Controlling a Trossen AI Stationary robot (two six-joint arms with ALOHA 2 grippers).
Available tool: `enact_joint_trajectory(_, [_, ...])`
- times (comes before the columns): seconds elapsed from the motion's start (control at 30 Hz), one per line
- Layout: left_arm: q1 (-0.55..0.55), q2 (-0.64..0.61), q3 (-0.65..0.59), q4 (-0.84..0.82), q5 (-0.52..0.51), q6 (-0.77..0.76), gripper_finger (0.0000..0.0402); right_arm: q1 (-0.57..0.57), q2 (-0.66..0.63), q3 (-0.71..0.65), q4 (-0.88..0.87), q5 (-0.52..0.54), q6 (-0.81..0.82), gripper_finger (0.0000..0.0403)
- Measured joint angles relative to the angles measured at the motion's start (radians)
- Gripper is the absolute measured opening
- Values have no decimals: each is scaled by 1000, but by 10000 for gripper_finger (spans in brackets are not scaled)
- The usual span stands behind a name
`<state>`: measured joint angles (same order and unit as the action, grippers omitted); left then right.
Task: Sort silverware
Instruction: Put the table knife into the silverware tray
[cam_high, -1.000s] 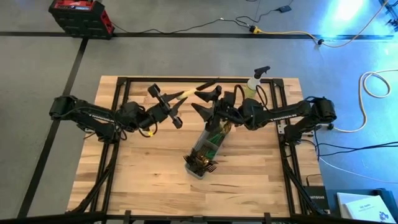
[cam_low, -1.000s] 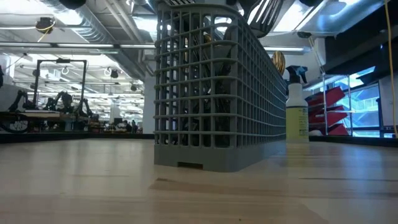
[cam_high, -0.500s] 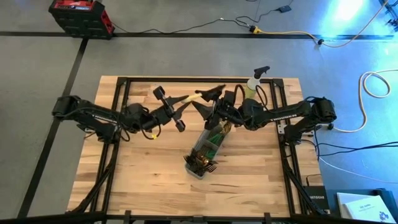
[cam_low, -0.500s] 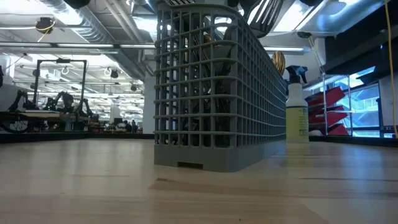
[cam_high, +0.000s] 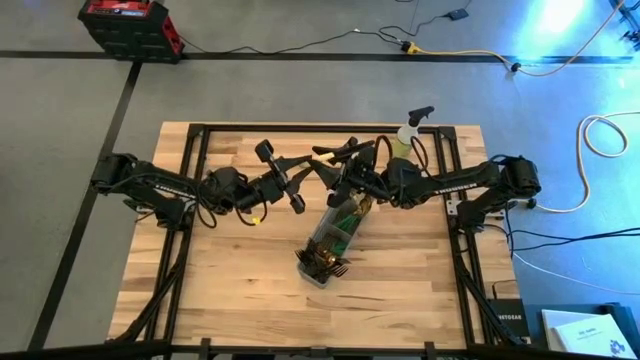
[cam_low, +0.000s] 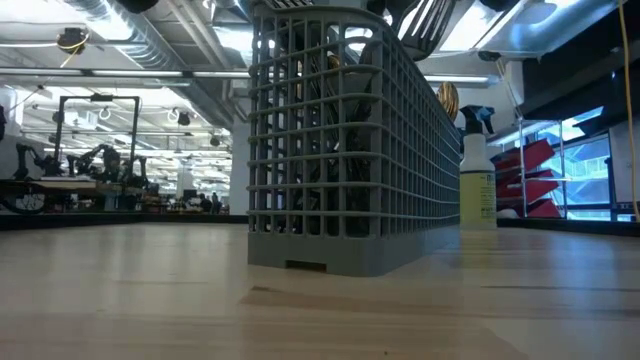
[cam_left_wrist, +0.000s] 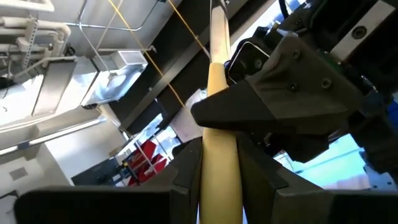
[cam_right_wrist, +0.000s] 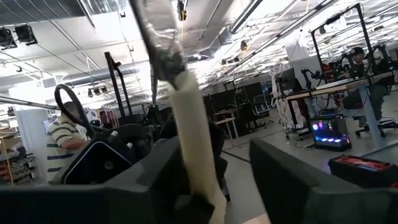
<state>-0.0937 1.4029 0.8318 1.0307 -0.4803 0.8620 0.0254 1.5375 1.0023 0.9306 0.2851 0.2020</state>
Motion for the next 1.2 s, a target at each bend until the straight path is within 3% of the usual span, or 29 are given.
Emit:
enact_joint_trajectory(0.23, [0,1,0,-28,-1,-18,61,0,0,0,7,-51,-25,21])
enact_joint_trajectory(0.47, [0,0,0,-43,-2,-25,66,0,0,0,7,-51,-21,21])
enact_joint_trajectory(1.2, [3,1,-1,-55,-21,-14,219,2,-12,-18,-7,-69,-27,20])
